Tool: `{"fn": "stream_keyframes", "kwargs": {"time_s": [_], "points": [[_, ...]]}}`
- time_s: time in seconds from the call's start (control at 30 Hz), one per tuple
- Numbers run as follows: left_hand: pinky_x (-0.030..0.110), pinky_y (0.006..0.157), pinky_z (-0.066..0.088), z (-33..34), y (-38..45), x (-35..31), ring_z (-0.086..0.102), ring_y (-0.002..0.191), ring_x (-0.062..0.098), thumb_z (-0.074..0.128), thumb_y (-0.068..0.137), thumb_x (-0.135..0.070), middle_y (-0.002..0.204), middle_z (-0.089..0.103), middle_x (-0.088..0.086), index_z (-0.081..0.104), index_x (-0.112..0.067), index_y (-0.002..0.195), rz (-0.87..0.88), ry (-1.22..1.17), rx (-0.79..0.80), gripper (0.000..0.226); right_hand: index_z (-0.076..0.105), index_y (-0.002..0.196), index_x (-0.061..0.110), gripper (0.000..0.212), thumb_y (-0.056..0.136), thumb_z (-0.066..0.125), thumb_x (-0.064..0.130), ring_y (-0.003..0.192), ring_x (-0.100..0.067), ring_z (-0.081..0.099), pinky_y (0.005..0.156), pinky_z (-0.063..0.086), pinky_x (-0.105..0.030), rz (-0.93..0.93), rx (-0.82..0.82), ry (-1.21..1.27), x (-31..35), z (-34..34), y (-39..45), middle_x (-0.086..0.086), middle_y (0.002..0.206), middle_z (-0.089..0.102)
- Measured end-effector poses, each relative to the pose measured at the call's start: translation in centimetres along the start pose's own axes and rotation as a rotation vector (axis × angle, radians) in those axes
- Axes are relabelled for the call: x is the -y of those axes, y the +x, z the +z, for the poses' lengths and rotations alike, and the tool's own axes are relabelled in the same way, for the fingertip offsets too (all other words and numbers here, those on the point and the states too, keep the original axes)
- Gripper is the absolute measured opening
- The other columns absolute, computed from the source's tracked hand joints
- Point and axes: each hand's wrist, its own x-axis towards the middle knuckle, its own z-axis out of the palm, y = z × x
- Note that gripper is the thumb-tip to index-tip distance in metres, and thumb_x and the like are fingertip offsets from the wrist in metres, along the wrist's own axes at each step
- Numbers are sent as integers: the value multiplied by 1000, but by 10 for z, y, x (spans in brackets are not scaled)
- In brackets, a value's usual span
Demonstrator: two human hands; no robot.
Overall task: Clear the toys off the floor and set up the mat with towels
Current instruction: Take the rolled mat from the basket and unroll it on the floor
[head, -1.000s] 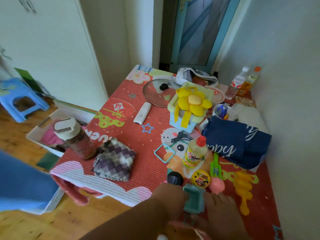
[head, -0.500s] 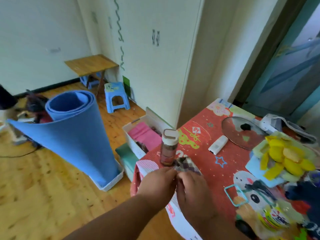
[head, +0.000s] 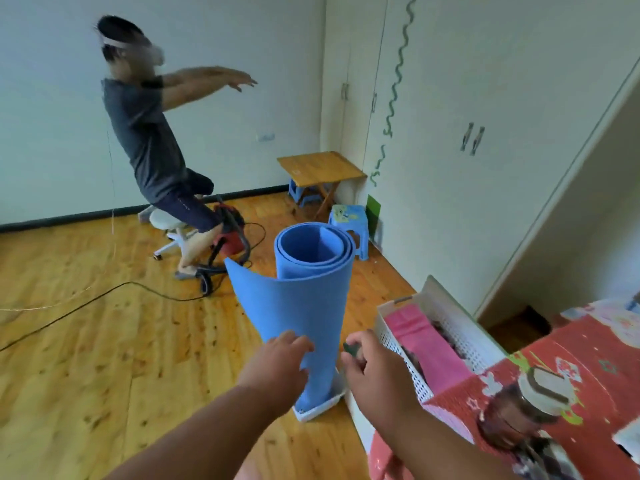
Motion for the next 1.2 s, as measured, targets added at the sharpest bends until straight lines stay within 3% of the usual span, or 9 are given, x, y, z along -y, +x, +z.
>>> {"fn": "stream_keyframes", "kwargs": {"time_s": [0.1,0.27,0.47,0.63,0.8,0.87,0.97,1.1,1.2], "points": [[33,93,43,-6,23,32,49,116,19,58,86,-38,122,49,-8,45,-40,128,-13,77,-7,44,54,98,30,19,85,68,30,60,-6,53,58,42,-27,49,8,42,3,19,43,6,63,52],[38,99,39,-16,84,70,44,122,21,59,85,-43,132,42,-7,39,-41,132,-20,158,-7,51,50,106,29,35,81,72,37,88,-10,55,67,44,-21,163,-39,95,-5,51,130,8,103,55],[40,106,32,-29,193,119,34,132,23,54,87,-48,145,34,-4,32,-40,139,-26,184,-29,58,46,131,24,60,80,73,43,124,-24,44,98,43,-39,192,-94,-82,-13,91,246,-5,132,47],[39,105,36,-43,276,156,40,129,23,51,89,-52,142,37,-5,33,-41,137,-66,114,6,52,18,149,26,95,76,72,52,139,-34,30,106,39,-51,549,-51,-173,-26,113,323,-14,153,26],[41,99,46,-37,337,171,44,128,27,55,86,-53,146,36,0,24,-38,144,-168,25,137,67,3,152,24,105,77,75,37,132,-37,41,99,47,-50,776,29,-145,-58,131,344,-17,152,25],[42,92,50,-29,363,175,51,121,31,57,85,-51,145,37,5,18,-34,147,-232,-41,205,75,6,151,22,99,76,71,28,105,-33,62,79,58,-44,881,10,-1,-66,138,343,-15,134,49],[45,87,54,-16,405,186,57,112,34,59,85,-46,138,48,12,16,-29,149,-265,-128,363,79,28,142,16,80,72,65,24,70,-24,65,53,52,-32,1060,-105,212,-66,143,337,-10,101,64],[41,83,56,-6,457,205,66,92,30,62,82,-40,109,68,9,44,-25,132,-174,-155,511,54,32,139,15,88,65,74,35,89,-28,64,68,51,-37,1227,-306,387,-52,153,327,-9,111,61],[42,64,61,-3,480,209,69,78,27,65,81,-32,101,67,9,55,-28,118,-109,-245,686,39,39,133,15,91,56,82,40,101,-31,63,87,53,-51,1317,-425,569,-36,167,313,-8,118,60]]}}
